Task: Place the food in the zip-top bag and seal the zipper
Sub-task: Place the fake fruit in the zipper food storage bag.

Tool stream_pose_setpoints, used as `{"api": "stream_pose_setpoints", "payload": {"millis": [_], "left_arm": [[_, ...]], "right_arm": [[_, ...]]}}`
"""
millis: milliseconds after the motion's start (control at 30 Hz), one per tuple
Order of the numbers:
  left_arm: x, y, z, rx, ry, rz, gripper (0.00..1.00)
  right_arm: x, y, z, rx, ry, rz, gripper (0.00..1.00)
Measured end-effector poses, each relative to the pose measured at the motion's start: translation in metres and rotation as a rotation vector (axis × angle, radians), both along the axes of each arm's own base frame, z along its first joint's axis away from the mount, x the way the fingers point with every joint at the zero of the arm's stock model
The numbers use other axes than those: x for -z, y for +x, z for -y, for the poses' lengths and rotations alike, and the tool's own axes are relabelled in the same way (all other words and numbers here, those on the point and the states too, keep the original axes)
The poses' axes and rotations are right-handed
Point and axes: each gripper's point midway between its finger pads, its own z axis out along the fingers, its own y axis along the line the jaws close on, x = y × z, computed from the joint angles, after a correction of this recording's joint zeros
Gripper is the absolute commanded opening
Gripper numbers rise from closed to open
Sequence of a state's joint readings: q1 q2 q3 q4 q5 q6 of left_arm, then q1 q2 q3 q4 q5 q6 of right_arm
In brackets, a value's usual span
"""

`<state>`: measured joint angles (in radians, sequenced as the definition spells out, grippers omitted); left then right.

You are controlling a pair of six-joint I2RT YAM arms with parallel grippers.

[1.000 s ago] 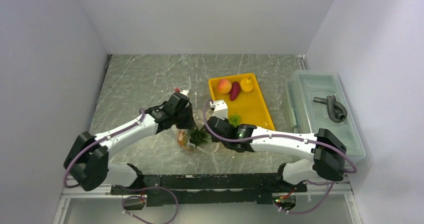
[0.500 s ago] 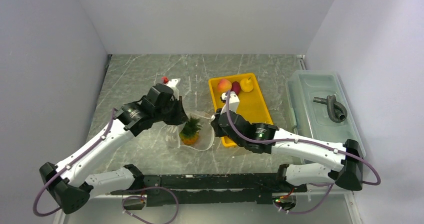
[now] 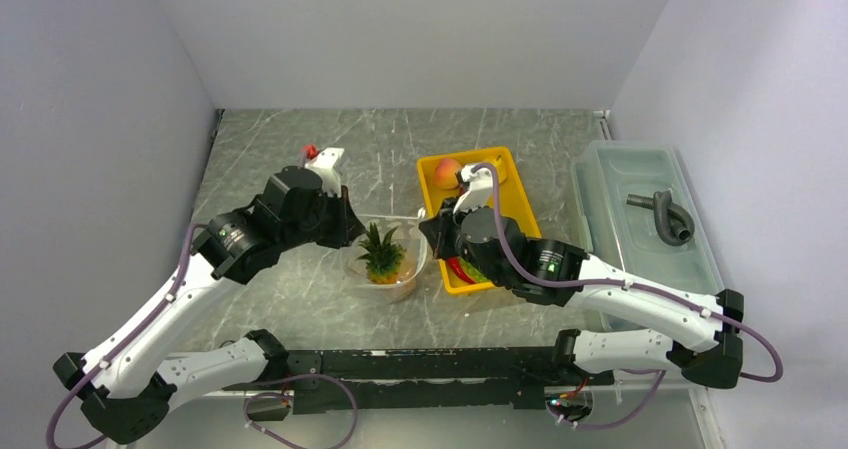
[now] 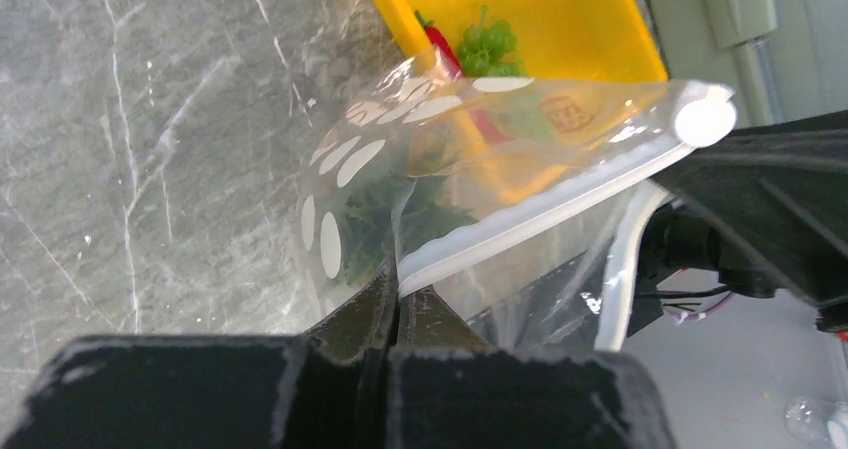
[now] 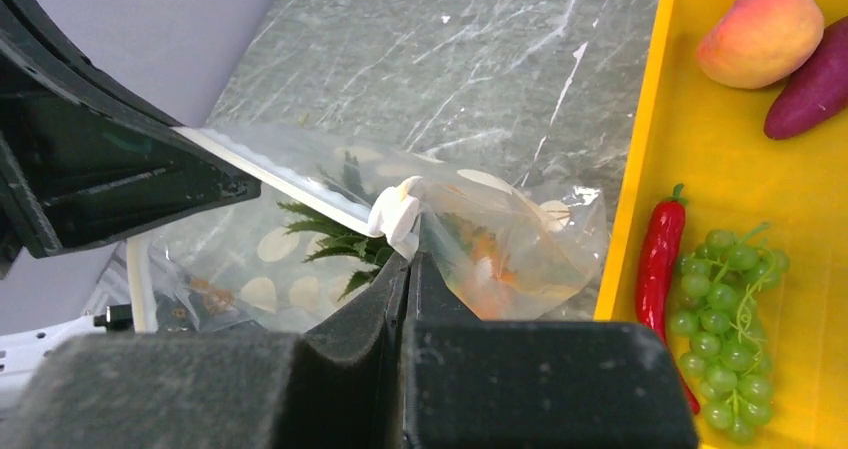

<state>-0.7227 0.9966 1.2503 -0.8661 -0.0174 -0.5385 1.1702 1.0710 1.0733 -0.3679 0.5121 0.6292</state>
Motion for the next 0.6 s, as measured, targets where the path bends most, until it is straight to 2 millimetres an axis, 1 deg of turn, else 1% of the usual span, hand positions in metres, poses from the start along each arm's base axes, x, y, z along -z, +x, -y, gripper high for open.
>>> {"api": "stream_pose_setpoints", "payload": {"millis": [100, 267, 333, 467, 533, 600], "left_arm": [[0.018, -0.003, -0.005, -0.003, 0.007, 0.004, 0.0], [0.039, -0.006, -0.015, -0.031, 0.031, 0.007, 0.0], [0.041, -0.003, -0.018, -0.051, 0.043, 0.015, 0.0], [0.038, 0.004, -0.026, -0.099, 0.054, 0.048, 0.0], [0.037, 0.004, -0.028, -0.11, 0.032, 0.075, 0.0], [0.041, -0.002, -0.032, -0.116, -0.004, 0.102, 0.0]], "right_arm": [[0.004, 0.0, -0.001, -0.007, -0.029, 0.009, 0.0], [0.009, 0.007, -0.011, -0.03, -0.127, 0.032, 0.0], [0.007, 0.012, -0.016, -0.036, -0.171, 0.048, 0.0], [-0.008, 0.026, -0.026, -0.045, -0.226, 0.102, 0.0], [-0.013, 0.025, -0.03, -0.082, -0.233, 0.127, 0.0], [-0.016, 0.019, -0.035, -0.144, -0.233, 0.146, 0.0]]}}
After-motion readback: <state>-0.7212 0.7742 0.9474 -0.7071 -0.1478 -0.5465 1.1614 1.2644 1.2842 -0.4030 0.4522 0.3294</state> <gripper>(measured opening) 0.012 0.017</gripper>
